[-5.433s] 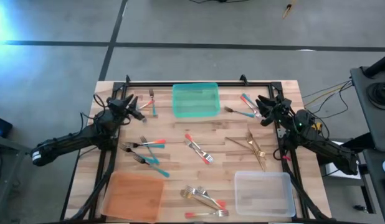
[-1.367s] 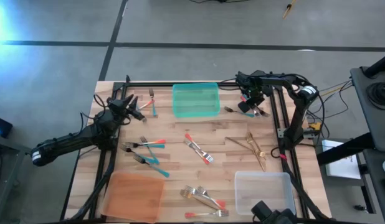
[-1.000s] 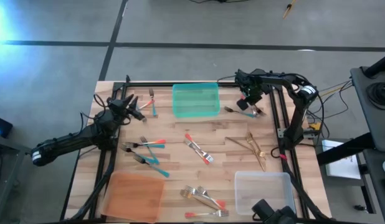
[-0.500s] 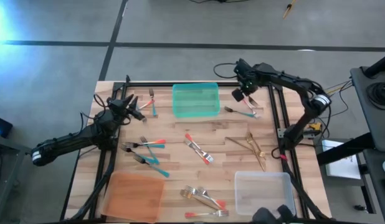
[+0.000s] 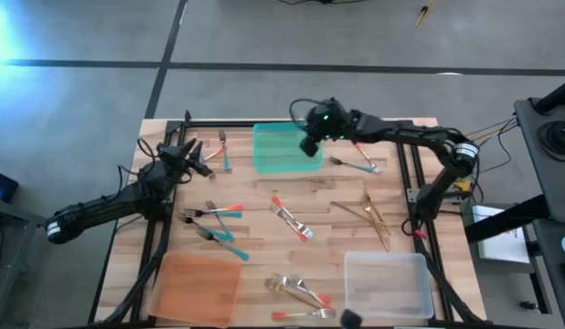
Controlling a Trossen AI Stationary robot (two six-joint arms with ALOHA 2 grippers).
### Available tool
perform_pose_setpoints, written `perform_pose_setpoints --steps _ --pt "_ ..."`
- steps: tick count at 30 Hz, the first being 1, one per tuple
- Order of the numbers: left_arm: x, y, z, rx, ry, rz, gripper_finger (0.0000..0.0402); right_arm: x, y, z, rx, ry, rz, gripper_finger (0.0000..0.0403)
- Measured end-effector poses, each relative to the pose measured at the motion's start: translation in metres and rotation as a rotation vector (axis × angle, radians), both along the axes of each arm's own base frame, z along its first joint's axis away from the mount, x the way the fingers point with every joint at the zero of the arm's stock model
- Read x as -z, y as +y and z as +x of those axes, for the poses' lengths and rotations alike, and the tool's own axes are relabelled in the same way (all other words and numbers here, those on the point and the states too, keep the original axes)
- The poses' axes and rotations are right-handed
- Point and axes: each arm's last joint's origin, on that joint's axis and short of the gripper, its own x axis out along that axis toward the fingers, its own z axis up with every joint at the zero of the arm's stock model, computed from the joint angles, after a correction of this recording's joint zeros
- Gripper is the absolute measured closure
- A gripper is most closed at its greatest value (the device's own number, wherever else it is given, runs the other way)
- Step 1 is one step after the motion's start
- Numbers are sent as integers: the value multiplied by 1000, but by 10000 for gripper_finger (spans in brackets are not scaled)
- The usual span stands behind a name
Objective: Sort silverware by color (type)
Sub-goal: Put the blue fork into the blue bin
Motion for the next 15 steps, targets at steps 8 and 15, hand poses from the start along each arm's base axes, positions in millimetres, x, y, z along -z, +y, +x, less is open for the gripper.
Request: perform_pose_setpoints --steps 8,15 --pt "0 0 0 0 0 0 304 43 3 28 -79 103 -15 385" --pt "0 0 0 0 1 0 304 25 1 29 -59 68 -12 341"
